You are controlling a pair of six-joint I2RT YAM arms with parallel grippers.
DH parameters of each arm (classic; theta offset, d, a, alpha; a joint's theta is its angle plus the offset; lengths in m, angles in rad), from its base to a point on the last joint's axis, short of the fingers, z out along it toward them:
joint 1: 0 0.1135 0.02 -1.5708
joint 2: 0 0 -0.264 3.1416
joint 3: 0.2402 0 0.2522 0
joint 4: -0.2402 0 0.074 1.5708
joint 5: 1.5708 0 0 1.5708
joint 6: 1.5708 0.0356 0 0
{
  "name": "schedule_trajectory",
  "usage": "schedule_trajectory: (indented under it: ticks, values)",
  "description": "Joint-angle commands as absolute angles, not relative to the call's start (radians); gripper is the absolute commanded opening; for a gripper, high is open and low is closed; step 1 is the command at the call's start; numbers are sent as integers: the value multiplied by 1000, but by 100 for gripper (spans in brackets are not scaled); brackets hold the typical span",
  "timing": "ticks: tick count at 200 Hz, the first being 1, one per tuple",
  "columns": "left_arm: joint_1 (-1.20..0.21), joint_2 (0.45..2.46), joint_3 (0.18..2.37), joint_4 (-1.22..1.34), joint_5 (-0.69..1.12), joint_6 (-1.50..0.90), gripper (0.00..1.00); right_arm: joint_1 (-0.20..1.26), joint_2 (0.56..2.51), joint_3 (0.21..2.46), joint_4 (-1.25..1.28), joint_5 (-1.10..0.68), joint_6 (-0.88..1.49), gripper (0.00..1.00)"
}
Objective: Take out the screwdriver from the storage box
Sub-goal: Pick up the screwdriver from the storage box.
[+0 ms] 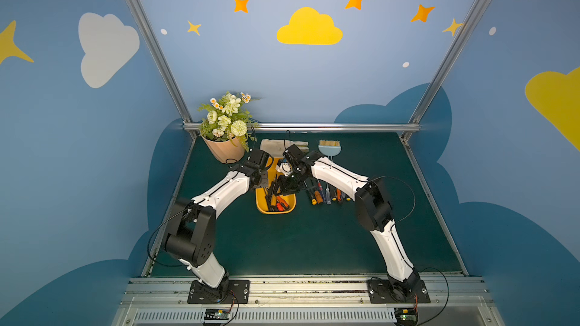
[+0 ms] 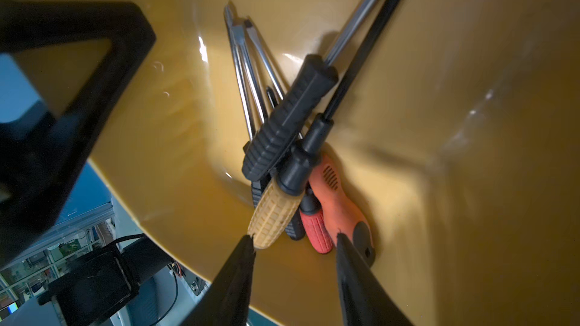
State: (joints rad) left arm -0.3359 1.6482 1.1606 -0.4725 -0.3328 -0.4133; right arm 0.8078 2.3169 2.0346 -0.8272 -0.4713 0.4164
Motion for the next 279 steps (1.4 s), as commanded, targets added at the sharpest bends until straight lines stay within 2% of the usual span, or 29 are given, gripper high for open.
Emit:
schedule_trajectory:
  ticks: [1,87,123,180,202,231,279]
  values:
    - [-334,1618,1165,-425,-334,-428,2,825,2338,2083,-870,-459,443,46]
    - [-334,1617,1156,-419,-337,-436,2,870,2414,2104,-938,-411,463,50]
    - [-334,1623,1164,-428,-333,-435,2,875,2449,2137,-1023,-313,445,49]
    - [-333,1627,1160,-428,-331,-445,2,859,2400,2103,-1024,-258,419,27]
    - [-330,1625,1161,-429,-336,-443,2,860,2370,2090,-1014,-256,396,11]
    - [-324,1628,1159,-429,-328,-445,2,859,2315,2051,-975,-262,361,0]
    - [-315,1634,1156,-429,-325,-455,2,857,2239,2011,-937,-263,310,0]
